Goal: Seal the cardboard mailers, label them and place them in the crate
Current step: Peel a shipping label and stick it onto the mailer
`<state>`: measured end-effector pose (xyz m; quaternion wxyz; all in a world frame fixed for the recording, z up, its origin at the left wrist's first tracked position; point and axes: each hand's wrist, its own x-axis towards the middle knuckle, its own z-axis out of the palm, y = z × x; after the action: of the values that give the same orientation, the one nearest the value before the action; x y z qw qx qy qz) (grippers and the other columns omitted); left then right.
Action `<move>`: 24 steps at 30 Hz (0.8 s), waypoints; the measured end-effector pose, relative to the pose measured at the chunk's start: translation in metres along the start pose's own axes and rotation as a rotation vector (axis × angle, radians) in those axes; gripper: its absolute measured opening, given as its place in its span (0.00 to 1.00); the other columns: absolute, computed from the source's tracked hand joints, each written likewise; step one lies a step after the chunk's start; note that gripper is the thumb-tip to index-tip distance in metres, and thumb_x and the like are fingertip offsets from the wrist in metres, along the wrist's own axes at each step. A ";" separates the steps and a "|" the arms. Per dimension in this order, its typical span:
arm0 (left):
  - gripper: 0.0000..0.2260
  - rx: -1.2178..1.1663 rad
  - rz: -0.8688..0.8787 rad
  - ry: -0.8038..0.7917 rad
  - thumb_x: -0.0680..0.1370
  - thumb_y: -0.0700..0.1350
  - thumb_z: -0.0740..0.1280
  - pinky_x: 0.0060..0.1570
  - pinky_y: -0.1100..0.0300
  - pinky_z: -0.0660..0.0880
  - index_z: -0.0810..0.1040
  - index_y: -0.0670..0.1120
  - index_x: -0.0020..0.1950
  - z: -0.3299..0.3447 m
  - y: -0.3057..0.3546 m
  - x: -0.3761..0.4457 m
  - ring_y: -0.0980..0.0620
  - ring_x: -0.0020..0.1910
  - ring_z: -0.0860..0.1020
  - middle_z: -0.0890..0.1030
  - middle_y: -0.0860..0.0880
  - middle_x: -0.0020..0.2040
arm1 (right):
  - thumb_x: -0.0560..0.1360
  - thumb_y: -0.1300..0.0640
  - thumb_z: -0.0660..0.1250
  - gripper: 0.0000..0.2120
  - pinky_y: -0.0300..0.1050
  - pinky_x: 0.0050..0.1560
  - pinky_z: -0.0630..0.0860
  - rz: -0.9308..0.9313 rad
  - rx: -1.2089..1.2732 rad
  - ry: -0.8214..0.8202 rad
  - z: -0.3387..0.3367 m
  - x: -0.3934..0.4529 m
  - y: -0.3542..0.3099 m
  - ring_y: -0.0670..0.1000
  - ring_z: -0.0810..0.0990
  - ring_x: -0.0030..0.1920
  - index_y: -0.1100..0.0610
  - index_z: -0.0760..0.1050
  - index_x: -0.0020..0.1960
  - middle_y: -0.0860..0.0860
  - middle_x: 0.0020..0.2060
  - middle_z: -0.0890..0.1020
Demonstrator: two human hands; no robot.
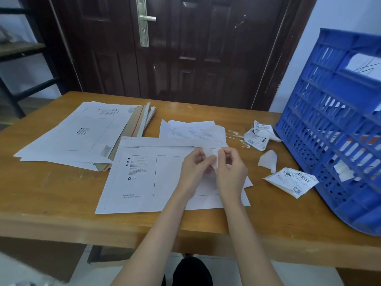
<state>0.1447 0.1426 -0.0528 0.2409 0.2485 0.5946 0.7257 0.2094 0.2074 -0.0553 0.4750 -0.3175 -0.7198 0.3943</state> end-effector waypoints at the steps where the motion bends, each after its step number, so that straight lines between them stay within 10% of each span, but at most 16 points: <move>1: 0.06 0.008 0.005 -0.003 0.76 0.38 0.69 0.36 0.62 0.74 0.75 0.42 0.40 -0.001 -0.001 0.001 0.55 0.32 0.75 0.78 0.47 0.35 | 0.80 0.56 0.62 0.05 0.30 0.37 0.70 0.010 0.007 -0.003 0.000 0.000 0.000 0.39 0.76 0.39 0.54 0.75 0.47 0.41 0.37 0.78; 14: 0.03 -0.041 -0.003 0.033 0.79 0.40 0.65 0.37 0.65 0.74 0.75 0.41 0.47 0.000 -0.003 0.003 0.56 0.36 0.77 0.80 0.49 0.40 | 0.81 0.56 0.59 0.11 0.36 0.34 0.71 0.396 0.413 -0.093 -0.005 0.011 -0.002 0.43 0.74 0.33 0.58 0.76 0.45 0.49 0.34 0.77; 24: 0.08 0.038 0.031 0.167 0.82 0.48 0.60 0.36 0.63 0.73 0.71 0.43 0.48 0.002 -0.004 0.004 0.56 0.34 0.74 0.75 0.51 0.34 | 0.76 0.56 0.66 0.14 0.47 0.39 0.69 0.096 0.027 -0.344 -0.001 0.001 -0.002 0.49 0.72 0.34 0.57 0.69 0.32 0.50 0.28 0.74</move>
<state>0.1436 0.1472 -0.0556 0.1743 0.2008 0.6223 0.7362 0.2103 0.2073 -0.0526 0.3298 -0.2731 -0.7690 0.4747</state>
